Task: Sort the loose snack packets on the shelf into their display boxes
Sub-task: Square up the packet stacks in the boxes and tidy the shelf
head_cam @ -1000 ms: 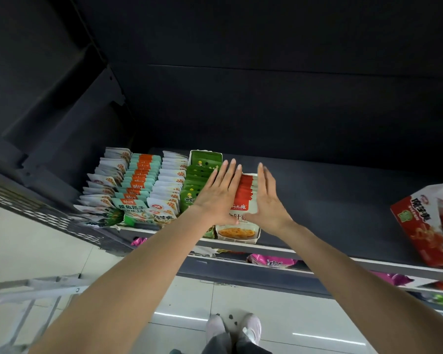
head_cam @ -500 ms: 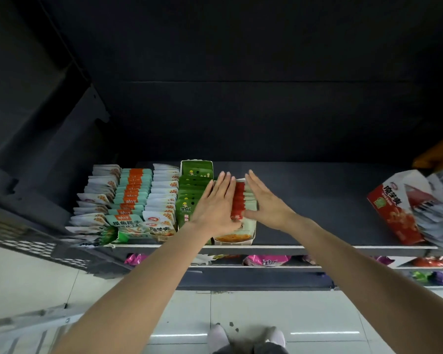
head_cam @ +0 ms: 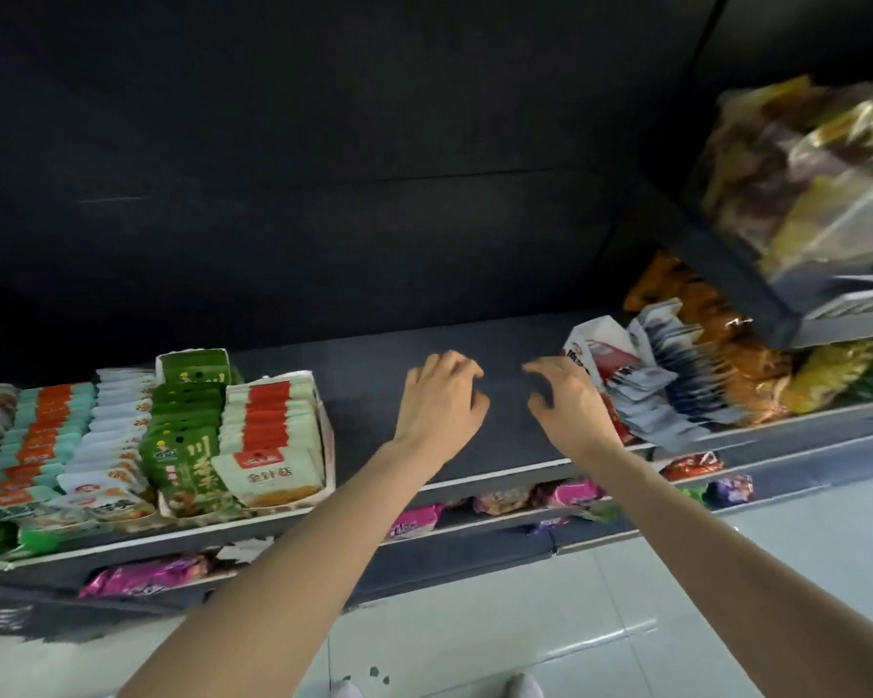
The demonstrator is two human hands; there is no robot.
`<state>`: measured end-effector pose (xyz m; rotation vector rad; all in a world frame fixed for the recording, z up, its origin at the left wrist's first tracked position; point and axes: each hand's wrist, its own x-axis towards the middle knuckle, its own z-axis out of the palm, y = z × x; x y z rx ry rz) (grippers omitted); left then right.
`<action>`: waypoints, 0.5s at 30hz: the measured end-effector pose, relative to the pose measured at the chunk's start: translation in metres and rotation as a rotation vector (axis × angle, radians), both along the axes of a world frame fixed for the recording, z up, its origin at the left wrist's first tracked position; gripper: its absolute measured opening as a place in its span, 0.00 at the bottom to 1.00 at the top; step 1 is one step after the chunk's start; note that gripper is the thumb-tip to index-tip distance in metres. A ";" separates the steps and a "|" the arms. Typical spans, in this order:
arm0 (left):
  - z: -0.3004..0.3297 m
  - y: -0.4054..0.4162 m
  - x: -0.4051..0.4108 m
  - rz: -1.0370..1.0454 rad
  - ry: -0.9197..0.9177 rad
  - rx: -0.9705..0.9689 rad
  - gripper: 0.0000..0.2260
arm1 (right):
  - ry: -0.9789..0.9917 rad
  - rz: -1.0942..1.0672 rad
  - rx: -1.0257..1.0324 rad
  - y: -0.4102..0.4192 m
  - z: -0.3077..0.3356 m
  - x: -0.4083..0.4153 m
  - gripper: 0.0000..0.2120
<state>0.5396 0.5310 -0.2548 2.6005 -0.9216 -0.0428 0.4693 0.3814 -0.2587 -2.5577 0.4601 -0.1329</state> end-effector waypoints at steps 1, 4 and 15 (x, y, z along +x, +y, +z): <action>-0.003 -0.017 -0.006 -0.005 0.024 0.007 0.15 | 0.007 -0.016 -0.038 -0.017 -0.001 -0.008 0.20; -0.016 -0.065 -0.019 -0.006 0.120 0.019 0.15 | 0.064 -0.054 -0.140 -0.066 -0.004 -0.026 0.23; -0.061 -0.190 -0.022 0.088 0.628 -0.163 0.18 | 0.296 0.074 -0.264 -0.176 -0.045 -0.020 0.39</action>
